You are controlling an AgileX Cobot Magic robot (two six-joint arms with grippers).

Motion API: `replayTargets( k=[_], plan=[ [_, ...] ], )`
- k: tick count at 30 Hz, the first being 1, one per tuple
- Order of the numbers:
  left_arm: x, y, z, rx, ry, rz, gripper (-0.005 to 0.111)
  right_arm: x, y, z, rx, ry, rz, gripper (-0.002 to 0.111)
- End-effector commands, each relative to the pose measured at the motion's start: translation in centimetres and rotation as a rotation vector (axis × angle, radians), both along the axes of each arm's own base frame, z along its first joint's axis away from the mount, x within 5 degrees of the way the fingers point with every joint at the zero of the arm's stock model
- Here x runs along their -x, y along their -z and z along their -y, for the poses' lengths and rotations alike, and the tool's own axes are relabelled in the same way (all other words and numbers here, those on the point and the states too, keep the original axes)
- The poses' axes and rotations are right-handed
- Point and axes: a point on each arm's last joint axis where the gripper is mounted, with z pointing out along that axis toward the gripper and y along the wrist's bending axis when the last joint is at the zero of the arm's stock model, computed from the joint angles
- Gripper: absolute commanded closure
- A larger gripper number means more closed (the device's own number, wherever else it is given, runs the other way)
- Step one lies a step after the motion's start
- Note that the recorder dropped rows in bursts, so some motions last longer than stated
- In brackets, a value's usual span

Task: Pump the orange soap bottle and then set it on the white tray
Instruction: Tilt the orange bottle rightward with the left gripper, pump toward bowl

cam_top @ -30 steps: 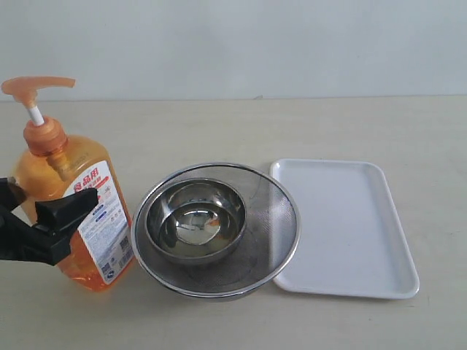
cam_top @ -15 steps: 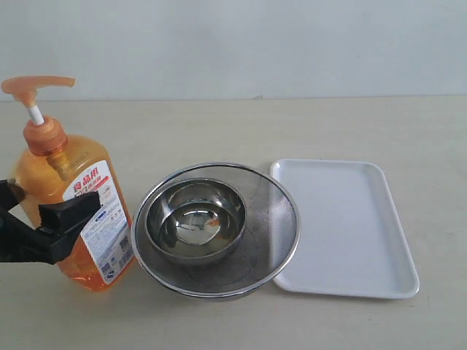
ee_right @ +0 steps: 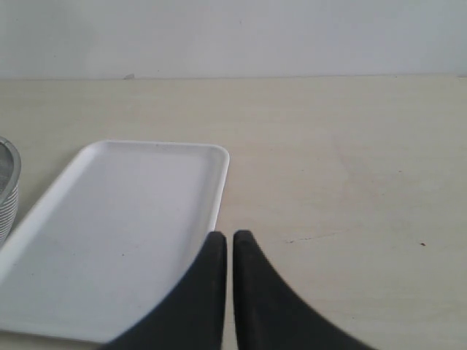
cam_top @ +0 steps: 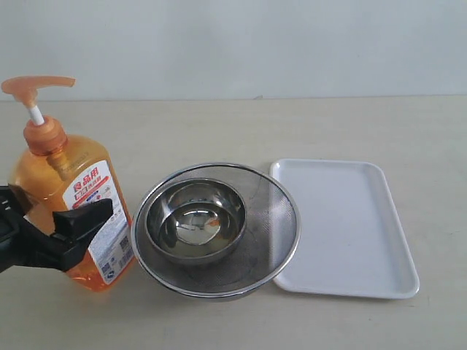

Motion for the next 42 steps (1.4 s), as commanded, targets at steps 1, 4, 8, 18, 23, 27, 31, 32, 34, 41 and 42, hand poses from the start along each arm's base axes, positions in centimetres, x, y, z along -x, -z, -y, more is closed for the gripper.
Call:
replayTargets(
  k=[1,4,8,18,23,27,31,32,34,41,42],
  plan=[
    [-0.2,0.3,0.2,0.003,0.021,0.051,0.022,0.0,-0.1,0.0,-0.004,0.006,0.013,0.108],
    [-0.6,0.7,0.0,0.021,-0.017,0.060,0.022,0.0,-0.1,0.0,-0.004,0.006,0.013,0.108],
    [-0.9,1.2,-0.1,0.014,-0.033,0.071,0.022,0.0,-0.1,0.0,-0.004,0.006,0.013,0.108],
    [-2.4,1.7,-0.1,0.002,-0.063,0.069,0.022,0.0,-0.1,0.0,-0.004,0.006,0.013,0.108],
    [-2.8,1.5,-0.1,0.005,-0.063,0.081,0.022,0.0,-0.1,0.0,-0.004,0.006,0.013,0.108],
    [-2.8,1.5,-0.1,0.005,-0.063,0.081,0.022,0.0,-0.1,0.0,-0.004,0.006,0.013,0.108],
    [-2.9,1.4,0.0,0.004,-0.063,0.086,0.025,0.0,-0.1,0.0,-0.004,0.006,0.013,0.108],
    [-3.1,1.3,0.0,0.006,-0.063,0.093,0.030,0.0,-0.1,0.0,-0.004,0.006,0.013,0.108],
    [-3.4,1.2,0.1,0.008,-0.063,0.104,0.047,0.0,-0.1,0.0,-0.004,0.007,0.011,0.108],
    [-3.4,1.1,0.1,-0.055,-0.047,0.135,0.102,0.0,-0.1,0.0,-0.004,0.007,0.011,0.108],
    [-3.4,1.1,0.1,-0.065,-0.045,0.139,0.102,0.0,-0.1,0.0,-0.004,0.007,0.011,0.108]
  ],
)
